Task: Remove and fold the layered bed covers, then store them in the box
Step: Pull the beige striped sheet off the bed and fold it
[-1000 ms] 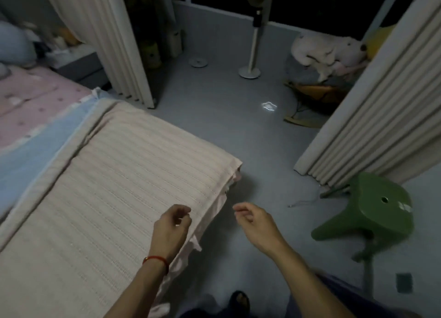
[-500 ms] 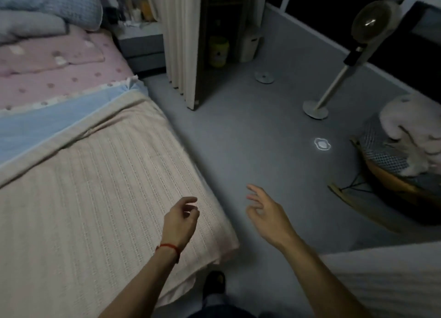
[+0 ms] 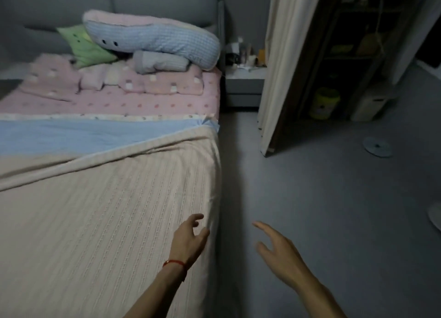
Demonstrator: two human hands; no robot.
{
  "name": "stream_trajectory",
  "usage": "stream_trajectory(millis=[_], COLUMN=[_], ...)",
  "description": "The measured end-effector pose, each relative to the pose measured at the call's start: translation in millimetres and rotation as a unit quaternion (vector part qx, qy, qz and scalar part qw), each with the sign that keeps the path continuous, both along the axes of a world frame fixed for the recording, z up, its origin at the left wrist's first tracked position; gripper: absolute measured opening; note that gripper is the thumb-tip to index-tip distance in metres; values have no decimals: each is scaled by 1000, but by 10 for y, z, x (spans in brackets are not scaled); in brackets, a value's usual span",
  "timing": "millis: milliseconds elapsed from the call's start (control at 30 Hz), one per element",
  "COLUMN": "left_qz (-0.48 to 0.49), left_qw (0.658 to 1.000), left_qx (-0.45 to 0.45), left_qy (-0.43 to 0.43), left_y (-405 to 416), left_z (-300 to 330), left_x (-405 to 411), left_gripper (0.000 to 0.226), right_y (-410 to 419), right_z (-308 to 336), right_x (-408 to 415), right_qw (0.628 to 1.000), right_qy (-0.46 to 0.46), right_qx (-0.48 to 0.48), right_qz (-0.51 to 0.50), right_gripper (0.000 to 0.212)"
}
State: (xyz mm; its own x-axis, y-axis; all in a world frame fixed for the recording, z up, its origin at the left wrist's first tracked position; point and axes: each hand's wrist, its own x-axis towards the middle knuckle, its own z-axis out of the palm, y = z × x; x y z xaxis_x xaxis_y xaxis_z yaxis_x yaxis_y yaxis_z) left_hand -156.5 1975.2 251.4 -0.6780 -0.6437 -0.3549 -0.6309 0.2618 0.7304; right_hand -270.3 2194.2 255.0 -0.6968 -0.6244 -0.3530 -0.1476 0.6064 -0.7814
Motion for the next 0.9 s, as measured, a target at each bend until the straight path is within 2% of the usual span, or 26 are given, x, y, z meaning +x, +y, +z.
stream_trajectory(millis=[167,333,500,633,900], left_qz=[56,90,136,131,145], left_qw=[998,995,989,990,988], left_qx=[-11,-45,-50,3,8], left_qy=[21,11,36,49,46], left_y=[311,142,-491,-1022,-2239], left_z=[277,380,228,9,-130], left_x=[-653,-932,-1323,-1767,-2661], left_gripper=[44,44,42,40,43], right_y=[120,-643,-1495,-1922,-3191], right_z=[165,148,-18,-217,-629], right_x=[-1117,-1676,-1997,-2375,-3363], right_qw=[998,995,988,988,976], right_qy=[13,-7,-22,-24,-9], right_qx=[14,0,17,47,104], right_qz=[57,99,154,143,190], right_gripper=[47,42,39,38,31])
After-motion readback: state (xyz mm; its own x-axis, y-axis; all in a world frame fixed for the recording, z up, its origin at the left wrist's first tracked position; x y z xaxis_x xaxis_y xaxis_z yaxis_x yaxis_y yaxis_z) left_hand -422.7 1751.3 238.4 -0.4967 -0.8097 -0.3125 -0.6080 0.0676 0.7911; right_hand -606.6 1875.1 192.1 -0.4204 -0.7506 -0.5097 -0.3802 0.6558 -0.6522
